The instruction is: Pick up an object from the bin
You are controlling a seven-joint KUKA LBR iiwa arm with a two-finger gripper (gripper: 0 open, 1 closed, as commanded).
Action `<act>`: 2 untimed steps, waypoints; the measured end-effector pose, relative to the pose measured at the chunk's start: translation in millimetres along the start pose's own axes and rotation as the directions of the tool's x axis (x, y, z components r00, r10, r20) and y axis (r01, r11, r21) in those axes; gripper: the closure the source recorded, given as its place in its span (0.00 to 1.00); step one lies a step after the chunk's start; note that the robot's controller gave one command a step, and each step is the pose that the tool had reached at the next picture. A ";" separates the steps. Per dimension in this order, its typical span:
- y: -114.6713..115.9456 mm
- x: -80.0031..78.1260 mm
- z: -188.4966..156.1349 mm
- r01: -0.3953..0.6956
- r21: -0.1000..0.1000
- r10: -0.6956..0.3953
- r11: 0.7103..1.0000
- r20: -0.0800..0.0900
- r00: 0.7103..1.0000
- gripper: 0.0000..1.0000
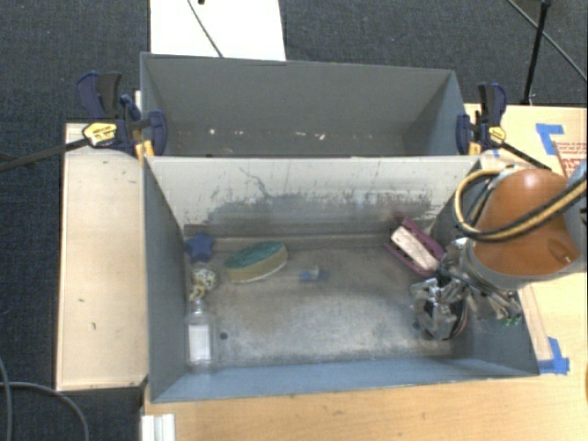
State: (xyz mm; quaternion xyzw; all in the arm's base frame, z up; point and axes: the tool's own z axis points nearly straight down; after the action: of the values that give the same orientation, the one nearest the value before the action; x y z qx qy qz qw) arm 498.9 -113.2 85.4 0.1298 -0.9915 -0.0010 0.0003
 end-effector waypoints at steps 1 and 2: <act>-0.5 -0.2 0.1 0.001 0.001 -0.001 1.000 0.001 1.000 0.00; -38.0 -36.7 15.4 -0.074 -0.001 0.074 0.997 0.000 0.997 0.00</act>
Offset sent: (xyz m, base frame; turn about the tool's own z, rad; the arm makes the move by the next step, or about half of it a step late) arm 0.0000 0.0000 0.0000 0.0000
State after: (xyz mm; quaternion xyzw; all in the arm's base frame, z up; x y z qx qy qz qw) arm 544.2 -140.5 70.0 0.0931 -0.9957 -0.0014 0.0005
